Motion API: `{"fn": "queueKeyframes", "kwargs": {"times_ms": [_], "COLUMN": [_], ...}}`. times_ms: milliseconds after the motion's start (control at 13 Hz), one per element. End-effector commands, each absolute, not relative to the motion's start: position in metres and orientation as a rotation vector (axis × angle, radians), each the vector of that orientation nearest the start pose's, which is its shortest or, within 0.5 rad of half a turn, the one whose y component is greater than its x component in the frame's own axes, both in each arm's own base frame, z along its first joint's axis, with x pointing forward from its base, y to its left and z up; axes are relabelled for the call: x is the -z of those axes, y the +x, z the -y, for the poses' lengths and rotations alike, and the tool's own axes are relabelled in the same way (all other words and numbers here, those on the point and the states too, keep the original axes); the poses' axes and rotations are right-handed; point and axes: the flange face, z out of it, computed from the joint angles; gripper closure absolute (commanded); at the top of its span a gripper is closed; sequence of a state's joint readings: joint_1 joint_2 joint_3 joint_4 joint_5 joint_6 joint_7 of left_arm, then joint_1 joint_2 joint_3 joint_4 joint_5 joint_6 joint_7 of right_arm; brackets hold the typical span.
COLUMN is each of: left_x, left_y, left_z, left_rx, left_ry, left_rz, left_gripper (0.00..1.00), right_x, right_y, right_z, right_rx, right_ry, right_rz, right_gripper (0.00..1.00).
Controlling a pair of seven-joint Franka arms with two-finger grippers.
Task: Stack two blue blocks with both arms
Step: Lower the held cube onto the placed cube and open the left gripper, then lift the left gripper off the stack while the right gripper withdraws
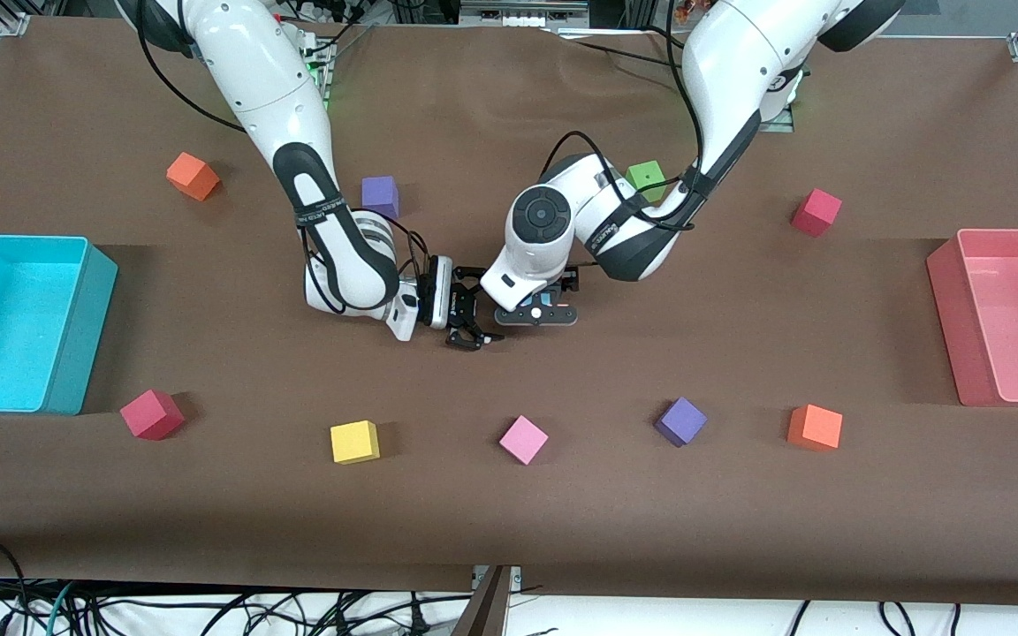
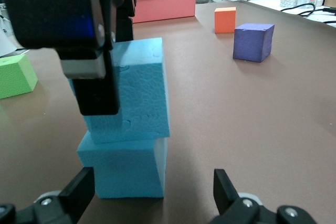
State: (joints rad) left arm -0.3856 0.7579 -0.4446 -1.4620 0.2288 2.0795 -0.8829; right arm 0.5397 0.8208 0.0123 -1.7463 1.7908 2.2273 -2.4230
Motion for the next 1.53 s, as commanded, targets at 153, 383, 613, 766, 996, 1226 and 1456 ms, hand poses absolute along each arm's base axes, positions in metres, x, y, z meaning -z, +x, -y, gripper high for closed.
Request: {"fn": "queueKeyframes", "kwargs": {"times_ms": [153, 383, 613, 766, 996, 1226, 1456], "left_x": [-0.297, -0.346, -0.409, -0.439, -0.503, -0.545, -0.595], "left_y": [0.539, 0.545, 0.545, 0.549, 0.563, 0.584, 0.587], "left_z": [0.475, 0.466, 0.45, 0.43, 0.36, 0.29, 0.254], "left_rx": [-0.104, -0.086, -0.056, -0.047, -0.052, -0.042, -0.031], "left_ry": [-3.175, -3.236, -3.254, -3.246, -3.205, -3.219, -3.194], "left_rz": [0.062, 0.133, 0.187, 0.231, 0.205, 0.168, -0.154], "left_gripper": [0.01, 0.01, 0.01, 0.01, 0.01, 0.0, 0.0], "right_x": [-0.102, -0.113, -0.134, -0.151, -0.199, -0.248, -0.272], "right_y": [0.531, 0.541, 0.57, 0.589, 0.636, 0.673, 0.693], "right_z": [-0.361, -0.356, -0.331, -0.322, -0.306, -0.292, -0.268], "right_rx": [0.942, 0.955, 0.922, 0.865, 0.706, 0.484, 0.446], "right_ry": [-1.571, -1.573, -1.578, -1.599, -1.702, -1.885, -2.095], "right_rz": [1.419, 1.449, 1.572, 1.627, 1.735, 1.697, 1.471], "right_gripper": [0.0, 0.0, 0.0, 0.0, 0.0, 0.0, 0.0]}}
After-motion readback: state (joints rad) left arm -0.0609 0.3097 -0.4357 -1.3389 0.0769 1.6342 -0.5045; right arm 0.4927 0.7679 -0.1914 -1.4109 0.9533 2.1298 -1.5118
